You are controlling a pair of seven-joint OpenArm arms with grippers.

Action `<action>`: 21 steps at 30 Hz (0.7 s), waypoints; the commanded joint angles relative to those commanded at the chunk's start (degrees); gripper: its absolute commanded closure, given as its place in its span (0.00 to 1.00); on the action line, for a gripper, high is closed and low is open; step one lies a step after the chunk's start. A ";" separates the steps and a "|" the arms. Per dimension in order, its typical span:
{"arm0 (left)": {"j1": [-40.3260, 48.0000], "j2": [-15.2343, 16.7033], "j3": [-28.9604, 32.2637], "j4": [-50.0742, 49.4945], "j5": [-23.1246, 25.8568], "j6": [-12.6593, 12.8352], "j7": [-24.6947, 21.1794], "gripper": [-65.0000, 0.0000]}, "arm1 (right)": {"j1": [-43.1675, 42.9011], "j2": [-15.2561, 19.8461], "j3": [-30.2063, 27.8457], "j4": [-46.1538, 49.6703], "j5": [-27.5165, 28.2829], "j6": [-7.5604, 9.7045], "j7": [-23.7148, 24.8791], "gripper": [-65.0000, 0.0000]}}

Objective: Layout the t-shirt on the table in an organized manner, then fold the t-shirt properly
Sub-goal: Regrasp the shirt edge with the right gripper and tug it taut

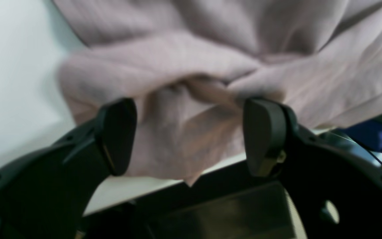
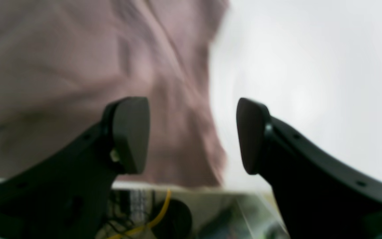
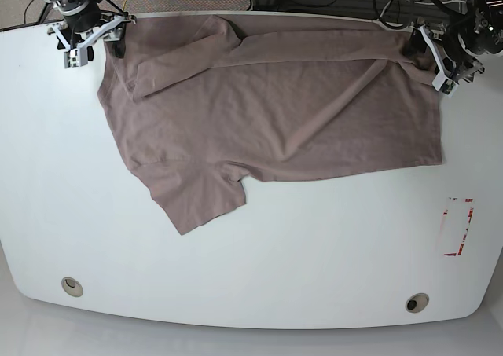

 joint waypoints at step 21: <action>-1.76 -0.62 -5.63 -0.09 0.00 -0.18 -0.09 0.28 | 7.12 0.00 -5.19 -8.70 1.14 0.00 -4.57 0.40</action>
